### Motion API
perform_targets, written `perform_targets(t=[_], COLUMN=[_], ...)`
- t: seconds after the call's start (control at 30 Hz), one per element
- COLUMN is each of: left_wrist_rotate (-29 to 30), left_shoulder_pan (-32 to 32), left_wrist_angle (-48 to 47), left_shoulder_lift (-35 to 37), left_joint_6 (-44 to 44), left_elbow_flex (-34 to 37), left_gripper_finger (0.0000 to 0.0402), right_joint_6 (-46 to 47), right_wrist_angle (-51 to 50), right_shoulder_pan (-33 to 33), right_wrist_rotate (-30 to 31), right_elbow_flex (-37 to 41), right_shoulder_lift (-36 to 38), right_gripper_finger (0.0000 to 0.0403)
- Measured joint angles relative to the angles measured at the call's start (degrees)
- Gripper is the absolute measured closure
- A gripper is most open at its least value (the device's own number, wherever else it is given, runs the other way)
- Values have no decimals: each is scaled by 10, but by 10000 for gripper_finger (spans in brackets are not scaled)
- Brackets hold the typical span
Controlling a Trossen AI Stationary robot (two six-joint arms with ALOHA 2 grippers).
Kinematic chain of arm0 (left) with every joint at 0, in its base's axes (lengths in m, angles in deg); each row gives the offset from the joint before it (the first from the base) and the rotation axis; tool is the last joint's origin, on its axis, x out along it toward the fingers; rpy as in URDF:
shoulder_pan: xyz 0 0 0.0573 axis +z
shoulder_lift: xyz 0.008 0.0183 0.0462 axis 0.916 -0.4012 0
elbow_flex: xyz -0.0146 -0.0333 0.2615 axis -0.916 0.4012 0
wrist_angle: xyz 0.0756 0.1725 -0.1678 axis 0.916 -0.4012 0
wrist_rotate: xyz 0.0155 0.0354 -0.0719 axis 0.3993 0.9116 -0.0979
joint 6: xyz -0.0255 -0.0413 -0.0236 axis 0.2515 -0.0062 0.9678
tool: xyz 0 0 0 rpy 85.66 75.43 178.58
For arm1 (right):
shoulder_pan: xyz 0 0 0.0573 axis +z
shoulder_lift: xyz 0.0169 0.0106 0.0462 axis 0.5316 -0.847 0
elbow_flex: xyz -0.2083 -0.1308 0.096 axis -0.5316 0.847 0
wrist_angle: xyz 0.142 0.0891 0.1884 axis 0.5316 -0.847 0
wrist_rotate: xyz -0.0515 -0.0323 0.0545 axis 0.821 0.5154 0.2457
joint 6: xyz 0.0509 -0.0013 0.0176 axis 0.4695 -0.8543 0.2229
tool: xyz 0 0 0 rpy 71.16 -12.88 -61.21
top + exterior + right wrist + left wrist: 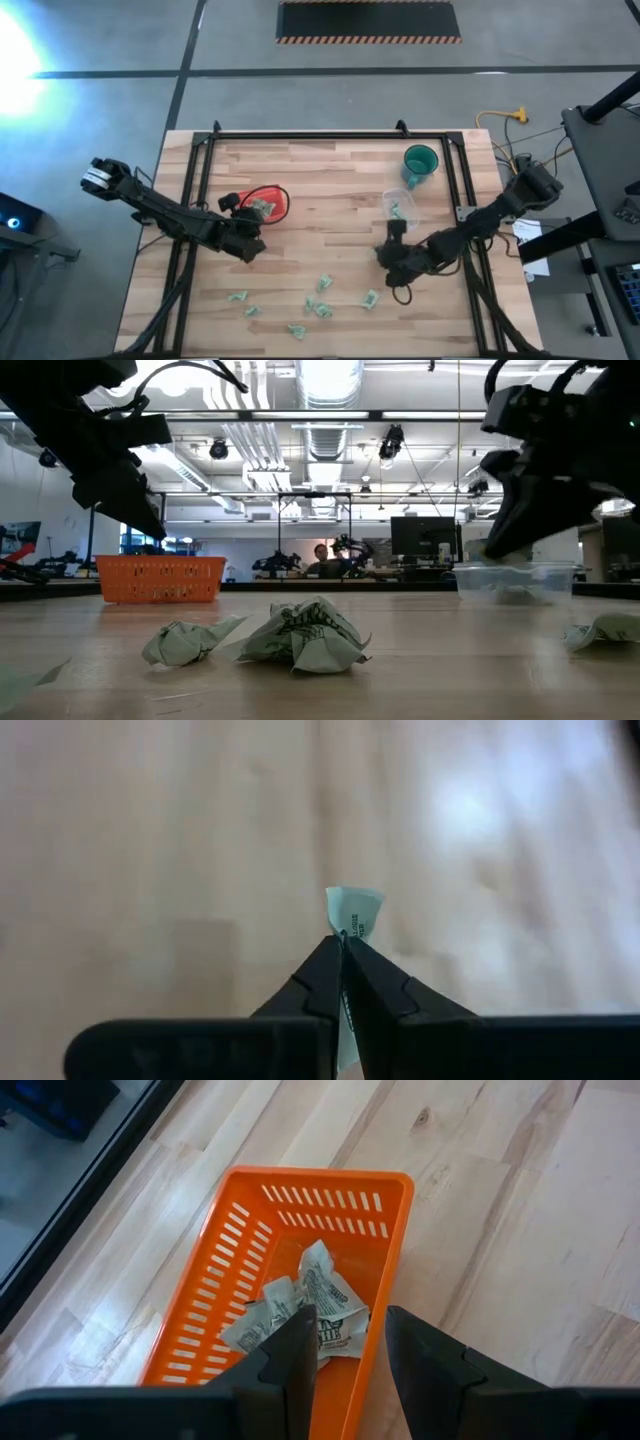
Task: Pick and place items into bin
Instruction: Put the stevia packet into the transparent container
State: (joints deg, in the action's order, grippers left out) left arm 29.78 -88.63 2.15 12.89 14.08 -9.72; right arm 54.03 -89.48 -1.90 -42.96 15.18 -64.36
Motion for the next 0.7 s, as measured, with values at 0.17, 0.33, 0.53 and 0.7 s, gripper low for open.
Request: perform_targets(t=[0.17, 0.33, 0.53, 0.7], left_wrist_rotate=[0, 0, 1, 1], left_shoulder_pan=[0, 0, 0, 0], left_wrist_angle=[0, 0, 0, 0], left_shoulder_lift=[0, 0, 0, 0], left_joint_6=[0, 0, 0, 0], left_elbow_flex=[0, 0, 0, 0], left_gripper_finger=[297, 297, 297, 297], right_joint_6=[87, 187, 260, 270], right_wrist_angle=[-103, -197, -238, -243], right_shoulder_pan=[0, 0, -3, -14], right_wrist_rotate=[57, 117, 160, 160], right_elbow_flex=[0, 0, 6, 18], right_shoulder_lift=[64, 118, 145, 136], right_gripper_finger=[394, 394, 394, 394])
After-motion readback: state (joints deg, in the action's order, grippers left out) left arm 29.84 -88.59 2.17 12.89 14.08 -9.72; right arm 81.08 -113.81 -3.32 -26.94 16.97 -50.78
